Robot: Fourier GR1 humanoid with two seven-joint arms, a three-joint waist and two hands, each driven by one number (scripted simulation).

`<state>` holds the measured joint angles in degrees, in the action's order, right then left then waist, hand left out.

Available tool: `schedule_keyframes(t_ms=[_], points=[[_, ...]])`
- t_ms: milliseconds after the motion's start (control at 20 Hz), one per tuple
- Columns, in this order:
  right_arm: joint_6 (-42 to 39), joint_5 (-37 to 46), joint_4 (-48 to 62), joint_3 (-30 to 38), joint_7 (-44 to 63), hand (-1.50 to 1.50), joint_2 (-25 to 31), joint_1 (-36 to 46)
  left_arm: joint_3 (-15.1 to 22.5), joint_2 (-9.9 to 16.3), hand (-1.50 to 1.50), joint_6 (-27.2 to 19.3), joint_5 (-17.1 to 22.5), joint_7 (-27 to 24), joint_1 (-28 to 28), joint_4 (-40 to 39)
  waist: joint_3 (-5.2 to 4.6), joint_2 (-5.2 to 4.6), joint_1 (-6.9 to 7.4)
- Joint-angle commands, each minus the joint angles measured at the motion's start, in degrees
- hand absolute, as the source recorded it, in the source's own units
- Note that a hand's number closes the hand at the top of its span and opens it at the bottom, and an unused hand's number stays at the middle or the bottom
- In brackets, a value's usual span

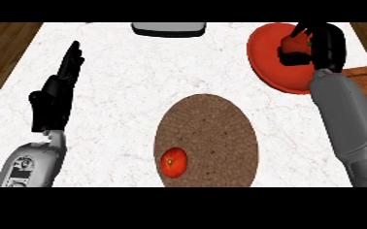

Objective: Pick the bell pepper from the placemat and place it in the bowl

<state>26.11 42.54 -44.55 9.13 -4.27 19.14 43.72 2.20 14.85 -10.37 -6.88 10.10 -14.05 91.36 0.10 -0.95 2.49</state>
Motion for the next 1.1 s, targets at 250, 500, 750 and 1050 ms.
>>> schedule_keyframes(t_ms=[250,500,750,1050], points=[[-3.19,-6.18,21.8,8.44,-7.97,-1.5,3.73,8.29,-1.58,0.85,0.0,1.18,0.49,0.83,-4.62,-1.57,0.15,-1.08,1.34],[-5.73,-11.07,25.54,12.6,-17.41,-1.5,2.75,8.27,0.37,-0.39,0.0,1.57,0.1,-1.55,-1.22,-0.33,0.26,-1.3,2.48],[-8.06,-14.92,27.6,16.42,-25.97,-1.5,3.89,8.76,0.89,-1.78,0.0,0.16,-0.89,-0.4,-1.68,-0.41,0.23,-1.01,1.82],[-14.75,-20.19,30.65,21.9,-29.24,-1.5,9.4,9.39,0.88,-1.86,0.0,-0.08,-1.63,1.24,-3.02,-0.2,0.21,-0.74,0.92]])
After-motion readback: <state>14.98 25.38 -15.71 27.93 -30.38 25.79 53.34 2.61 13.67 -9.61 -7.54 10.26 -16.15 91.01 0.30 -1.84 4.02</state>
